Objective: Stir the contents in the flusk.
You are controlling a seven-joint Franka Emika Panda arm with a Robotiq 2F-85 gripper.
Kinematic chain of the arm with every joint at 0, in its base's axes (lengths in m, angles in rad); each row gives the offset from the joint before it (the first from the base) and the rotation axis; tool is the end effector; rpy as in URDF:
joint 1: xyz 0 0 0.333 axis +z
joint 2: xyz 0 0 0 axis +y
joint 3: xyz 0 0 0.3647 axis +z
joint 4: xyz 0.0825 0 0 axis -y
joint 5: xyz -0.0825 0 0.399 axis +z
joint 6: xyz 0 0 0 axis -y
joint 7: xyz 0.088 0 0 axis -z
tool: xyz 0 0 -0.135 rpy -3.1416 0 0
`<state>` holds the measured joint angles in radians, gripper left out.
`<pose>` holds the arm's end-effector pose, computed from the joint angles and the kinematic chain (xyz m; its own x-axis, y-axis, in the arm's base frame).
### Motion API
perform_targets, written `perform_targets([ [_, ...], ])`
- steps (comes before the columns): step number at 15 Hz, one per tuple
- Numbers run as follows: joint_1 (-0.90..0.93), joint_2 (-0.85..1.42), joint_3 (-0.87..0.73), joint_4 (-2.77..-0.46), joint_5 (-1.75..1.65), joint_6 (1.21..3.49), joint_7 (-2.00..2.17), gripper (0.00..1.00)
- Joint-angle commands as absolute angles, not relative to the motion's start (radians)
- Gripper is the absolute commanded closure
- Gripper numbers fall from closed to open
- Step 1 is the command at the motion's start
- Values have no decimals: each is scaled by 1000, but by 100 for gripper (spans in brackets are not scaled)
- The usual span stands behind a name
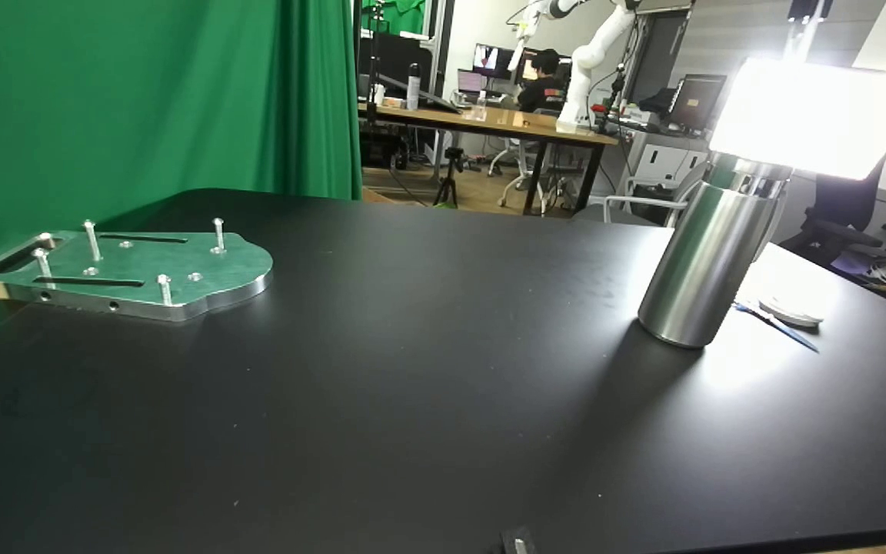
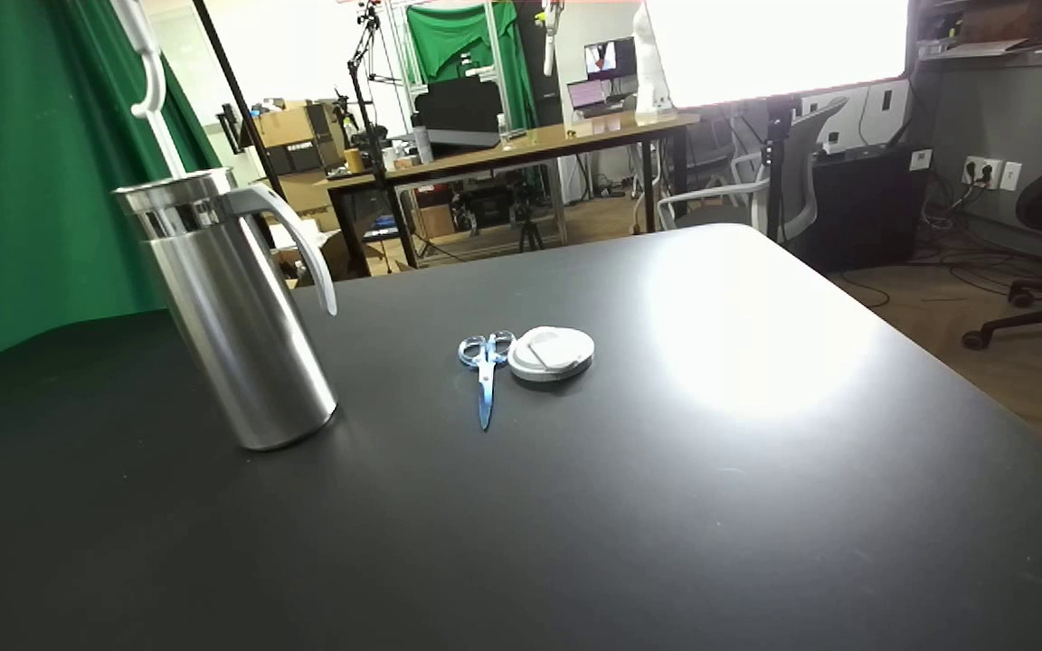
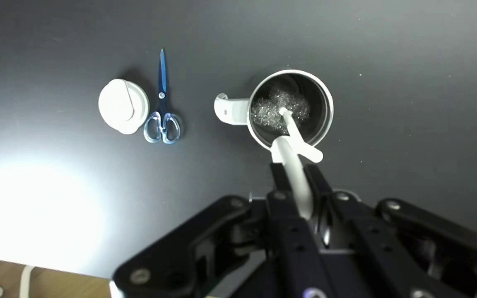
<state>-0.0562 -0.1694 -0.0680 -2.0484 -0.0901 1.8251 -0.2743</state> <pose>0.5006 -0.0740 0.5245 0.9822 0.1730 -0.0730 0.1773 -0.9825 0.0567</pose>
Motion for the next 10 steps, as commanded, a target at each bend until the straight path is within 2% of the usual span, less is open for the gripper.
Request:
perform_targets([
  [1, -51, -167, -77, -2063, -78, 1828, -276, 96],
  [10, -37, -41, -45, -2113, -97, 1868, -249, 96],
])
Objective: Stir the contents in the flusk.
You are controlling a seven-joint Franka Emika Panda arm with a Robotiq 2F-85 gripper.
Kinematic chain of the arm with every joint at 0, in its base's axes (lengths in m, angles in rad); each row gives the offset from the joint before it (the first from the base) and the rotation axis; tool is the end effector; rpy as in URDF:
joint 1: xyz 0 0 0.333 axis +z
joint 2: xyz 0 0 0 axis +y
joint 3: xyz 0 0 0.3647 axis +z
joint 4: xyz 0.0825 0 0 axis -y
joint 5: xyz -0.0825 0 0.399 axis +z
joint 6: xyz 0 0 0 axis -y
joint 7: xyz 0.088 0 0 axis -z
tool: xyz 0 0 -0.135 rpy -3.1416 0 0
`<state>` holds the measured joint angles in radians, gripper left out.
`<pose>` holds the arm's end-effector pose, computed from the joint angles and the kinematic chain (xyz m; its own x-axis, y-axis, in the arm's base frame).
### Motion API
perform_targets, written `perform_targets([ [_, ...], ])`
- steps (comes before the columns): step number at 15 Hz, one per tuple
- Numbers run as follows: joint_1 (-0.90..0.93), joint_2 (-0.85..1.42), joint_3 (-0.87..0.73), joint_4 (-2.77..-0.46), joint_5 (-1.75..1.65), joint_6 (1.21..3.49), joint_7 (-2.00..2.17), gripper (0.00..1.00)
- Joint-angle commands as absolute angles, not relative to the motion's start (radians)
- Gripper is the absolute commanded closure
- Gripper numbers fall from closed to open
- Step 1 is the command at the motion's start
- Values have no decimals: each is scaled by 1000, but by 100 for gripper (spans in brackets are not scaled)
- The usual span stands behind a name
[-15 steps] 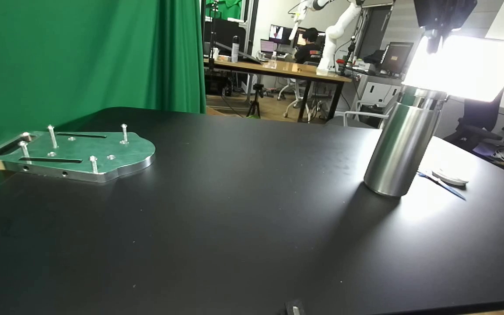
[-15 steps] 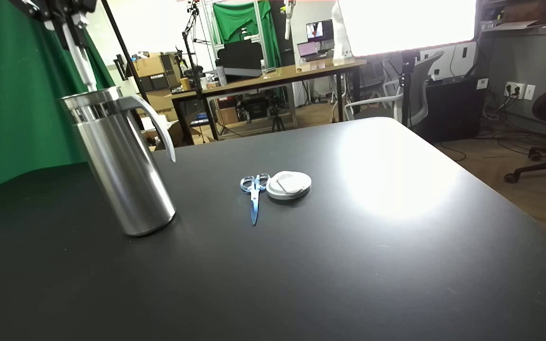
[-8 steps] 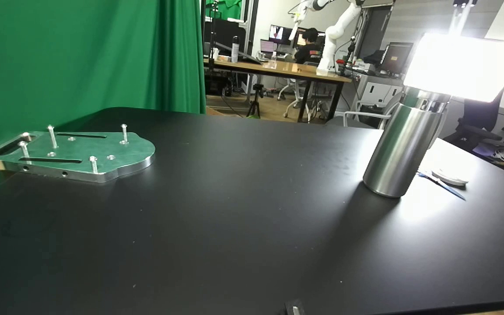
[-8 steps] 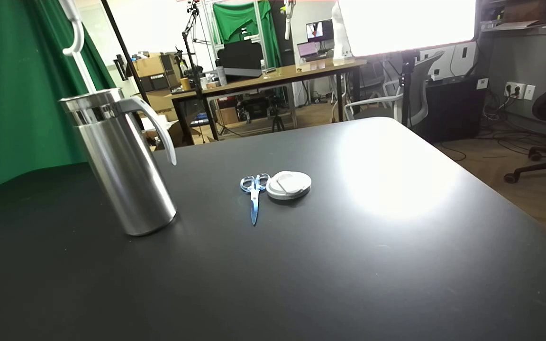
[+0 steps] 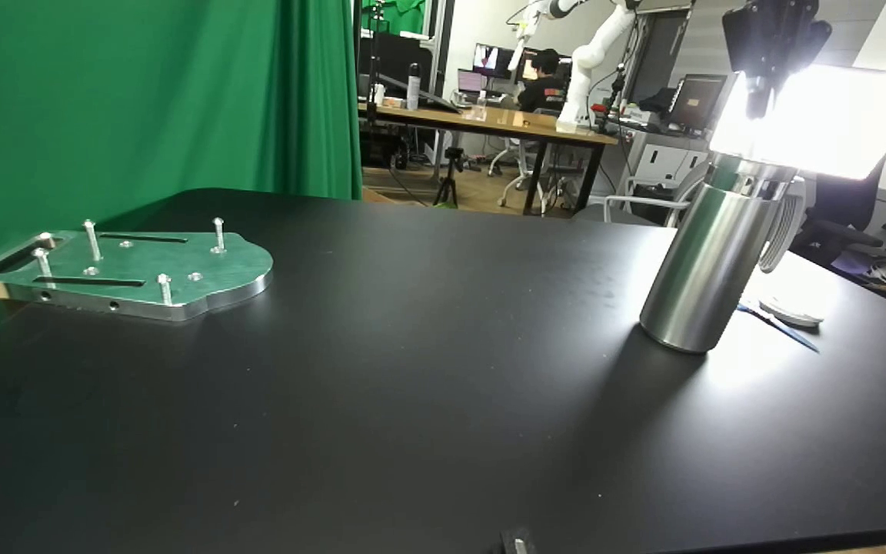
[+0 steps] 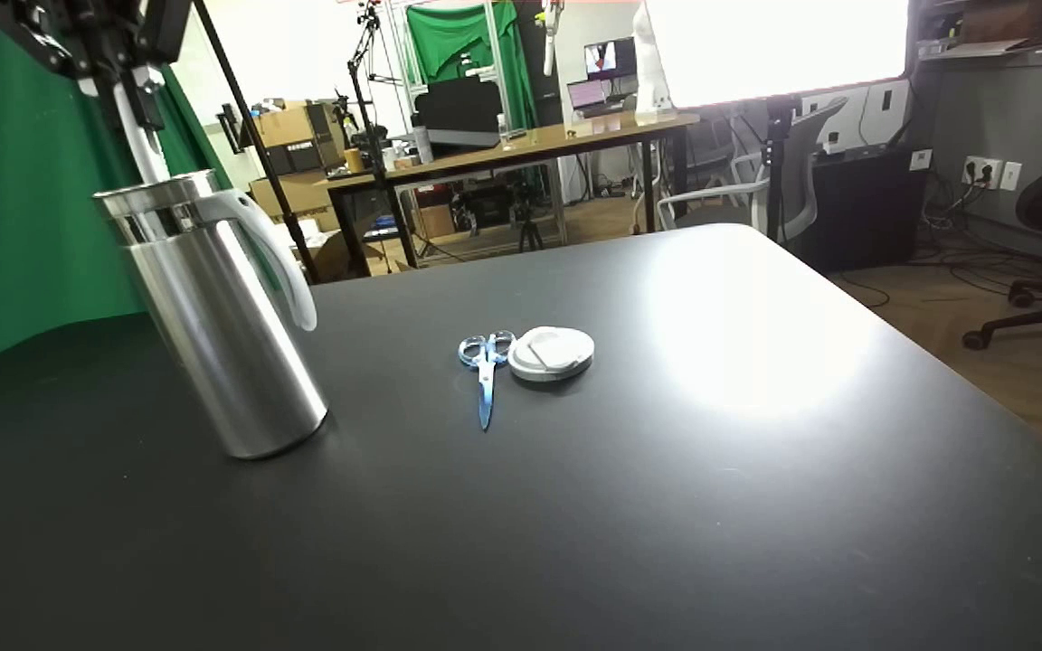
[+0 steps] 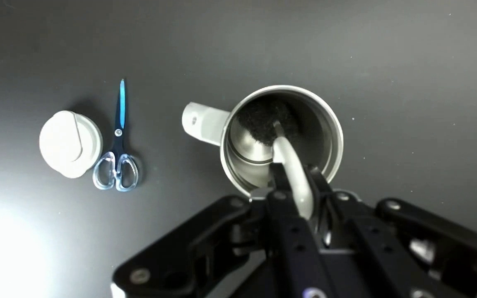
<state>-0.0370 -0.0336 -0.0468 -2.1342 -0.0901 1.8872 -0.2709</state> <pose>0.5112 -0.0522 0.4196 0.9502 0.2151 -0.2255 0.2244 -0.9744 0.0163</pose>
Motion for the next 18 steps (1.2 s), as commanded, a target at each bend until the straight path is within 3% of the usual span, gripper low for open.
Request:
perform_targets([
  [1, -41, -65, -49, -2102, -99, 1856, -255, 96],
  [9, -62, -211, -87, -2065, -87, 1823, -311, 96],
  [18, -31, -58, -54, -2159, -81, 1893, -292, 96],
])
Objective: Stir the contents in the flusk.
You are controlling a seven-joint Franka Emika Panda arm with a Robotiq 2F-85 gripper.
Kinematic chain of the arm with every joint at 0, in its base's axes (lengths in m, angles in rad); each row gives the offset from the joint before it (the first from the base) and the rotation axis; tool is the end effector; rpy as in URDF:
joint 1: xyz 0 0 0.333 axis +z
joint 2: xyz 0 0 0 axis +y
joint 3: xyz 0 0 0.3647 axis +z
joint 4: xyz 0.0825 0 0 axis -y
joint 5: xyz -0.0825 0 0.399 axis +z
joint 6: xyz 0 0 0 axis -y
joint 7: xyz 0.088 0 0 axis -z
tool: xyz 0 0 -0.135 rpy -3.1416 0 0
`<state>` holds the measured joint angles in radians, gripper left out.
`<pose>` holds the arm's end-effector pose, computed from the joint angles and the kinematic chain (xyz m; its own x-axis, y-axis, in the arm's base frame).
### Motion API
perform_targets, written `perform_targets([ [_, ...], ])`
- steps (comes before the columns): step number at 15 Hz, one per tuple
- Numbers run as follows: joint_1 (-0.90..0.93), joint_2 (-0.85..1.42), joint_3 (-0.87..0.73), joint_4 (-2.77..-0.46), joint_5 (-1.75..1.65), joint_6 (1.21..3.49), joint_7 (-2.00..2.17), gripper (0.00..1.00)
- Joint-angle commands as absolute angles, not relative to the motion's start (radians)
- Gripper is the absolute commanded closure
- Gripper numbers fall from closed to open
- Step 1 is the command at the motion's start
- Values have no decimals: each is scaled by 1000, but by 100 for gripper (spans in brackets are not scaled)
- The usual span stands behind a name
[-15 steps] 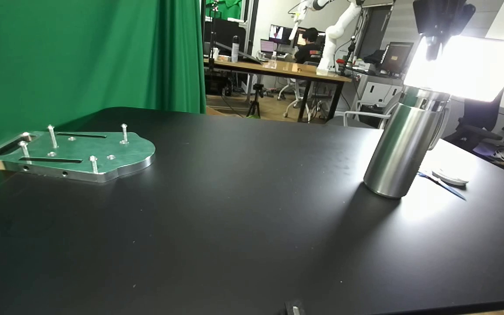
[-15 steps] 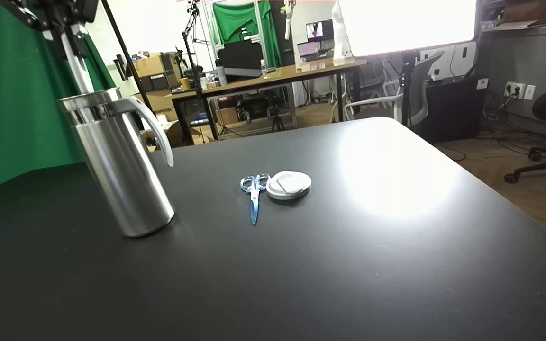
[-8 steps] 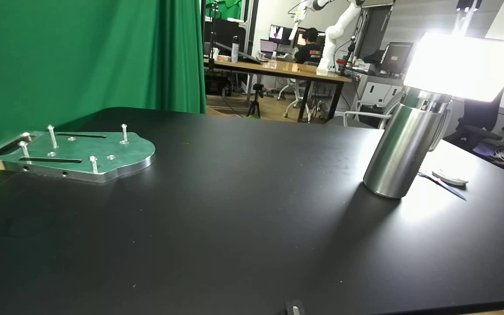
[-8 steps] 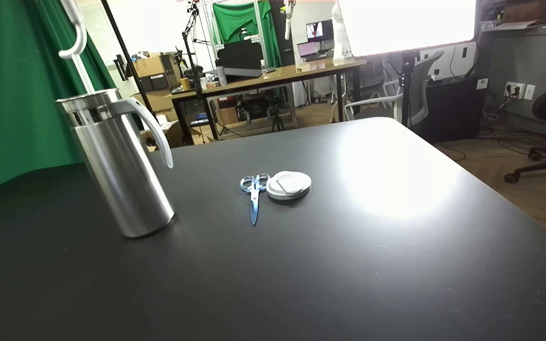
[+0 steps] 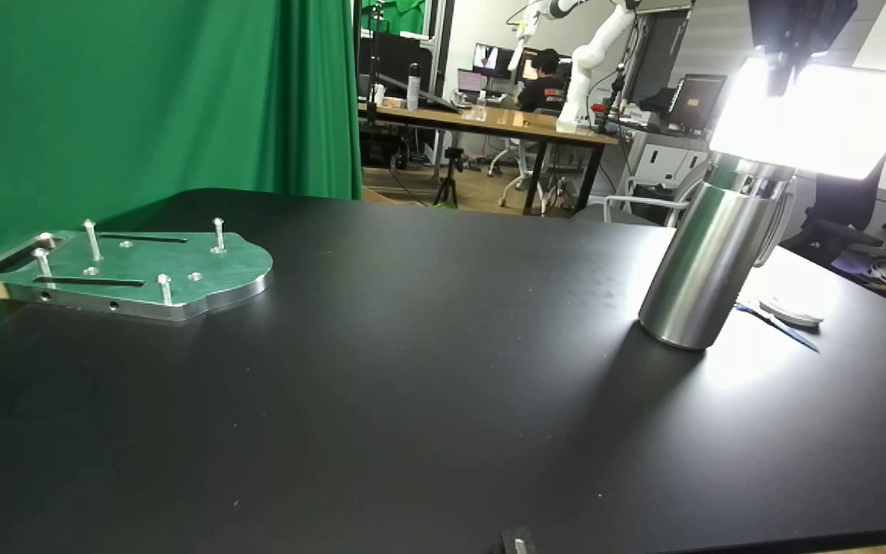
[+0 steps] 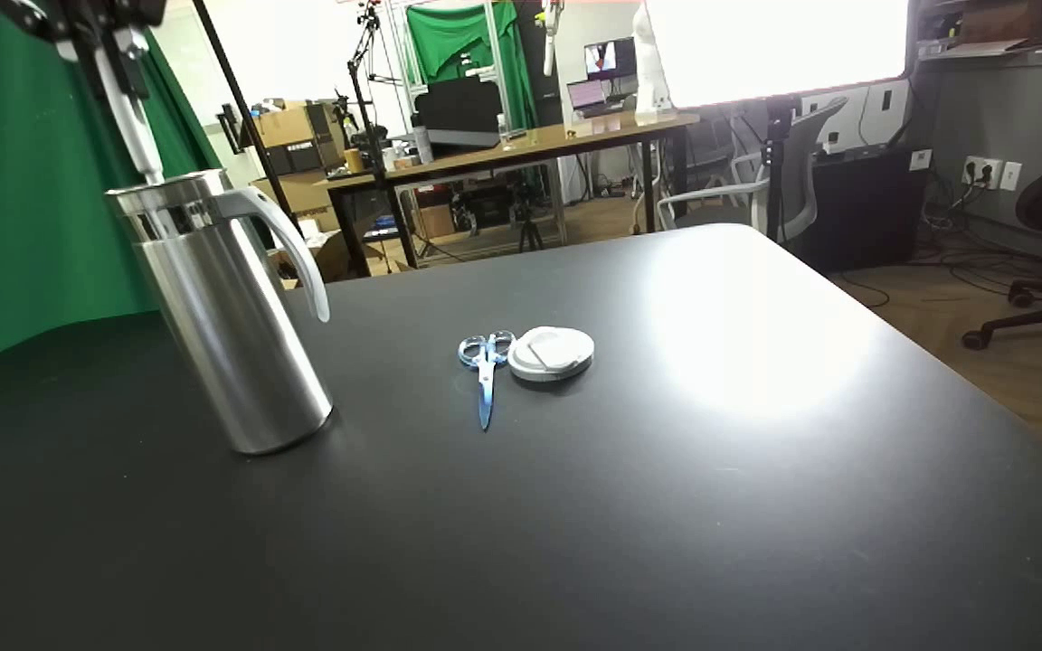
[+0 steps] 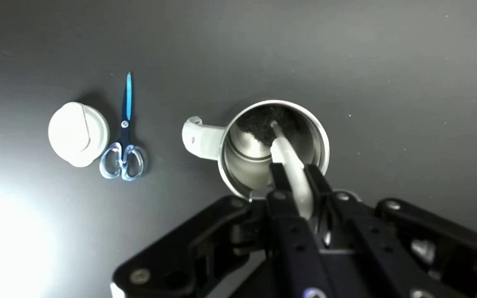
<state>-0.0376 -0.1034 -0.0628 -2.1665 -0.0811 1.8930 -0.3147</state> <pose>0.4957 -0.0586 0.4406 0.9536 0.2400 -0.1820 0.2457 -0.9693 0.0091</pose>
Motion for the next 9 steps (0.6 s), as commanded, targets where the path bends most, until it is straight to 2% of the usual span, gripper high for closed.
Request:
perform_targets([
  [1, -34, -53, -53, -2147, -87, 1887, -292, 96],
  [9, -65, -215, -88, -2096, -85, 1845, -328, 96],
])
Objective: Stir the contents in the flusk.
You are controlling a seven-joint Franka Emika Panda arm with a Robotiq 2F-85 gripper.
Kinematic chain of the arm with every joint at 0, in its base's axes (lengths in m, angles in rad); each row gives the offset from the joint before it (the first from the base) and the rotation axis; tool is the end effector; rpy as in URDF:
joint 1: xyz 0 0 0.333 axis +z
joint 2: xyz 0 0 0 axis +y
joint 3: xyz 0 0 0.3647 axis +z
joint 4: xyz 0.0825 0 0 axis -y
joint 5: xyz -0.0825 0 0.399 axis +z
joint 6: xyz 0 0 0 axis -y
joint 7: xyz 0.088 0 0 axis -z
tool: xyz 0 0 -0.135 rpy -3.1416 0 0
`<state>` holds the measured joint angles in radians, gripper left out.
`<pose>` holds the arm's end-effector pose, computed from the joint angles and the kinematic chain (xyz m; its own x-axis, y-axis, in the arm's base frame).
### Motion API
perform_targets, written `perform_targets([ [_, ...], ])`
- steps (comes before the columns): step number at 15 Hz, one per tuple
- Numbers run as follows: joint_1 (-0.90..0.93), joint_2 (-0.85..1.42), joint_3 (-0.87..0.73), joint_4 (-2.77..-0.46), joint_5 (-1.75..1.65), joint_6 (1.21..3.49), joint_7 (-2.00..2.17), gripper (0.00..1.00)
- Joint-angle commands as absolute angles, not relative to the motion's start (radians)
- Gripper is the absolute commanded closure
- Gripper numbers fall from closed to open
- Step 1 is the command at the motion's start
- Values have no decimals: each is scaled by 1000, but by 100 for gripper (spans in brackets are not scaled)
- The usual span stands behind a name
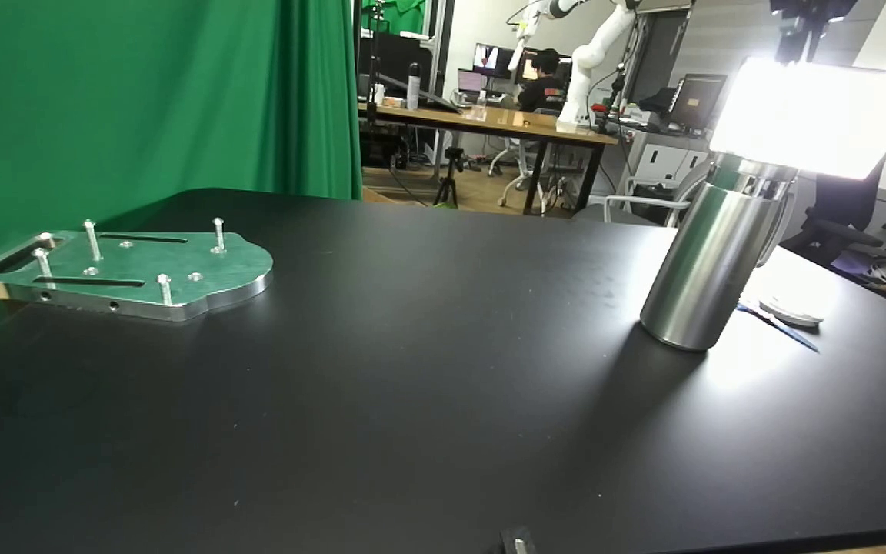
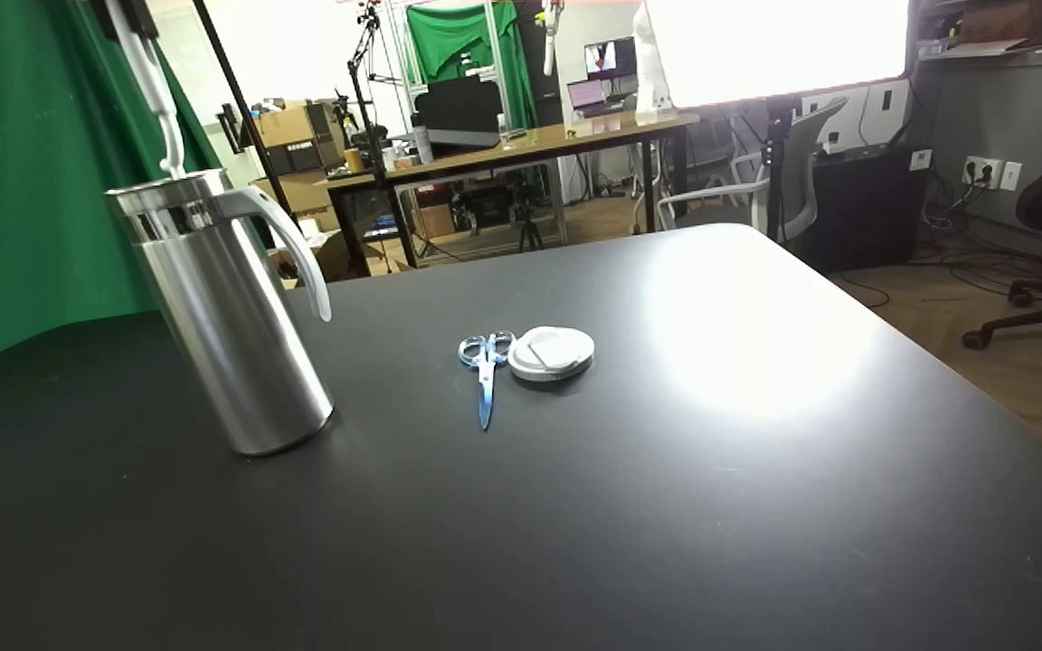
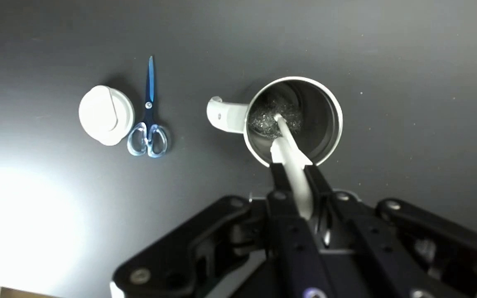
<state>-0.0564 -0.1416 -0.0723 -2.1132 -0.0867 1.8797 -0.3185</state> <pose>0.4998 -0.0748 0.4835 0.9702 0.2161 -0.1100 0.2212 -0.9745 0.0370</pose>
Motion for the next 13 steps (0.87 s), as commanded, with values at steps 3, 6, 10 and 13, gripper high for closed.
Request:
perform_targets([
  [3, -66, -261, -99, -2102, -94, 1833, -339, 60],
  [6, -61, -268, -100, -2130, -104, 1815, -350, 47],
  [10, -50, -242, -91, -2247, -130, 1803, -363, 21],
  [13, -52, -233, -96, -2217, -108, 1815, -360, 26],
])
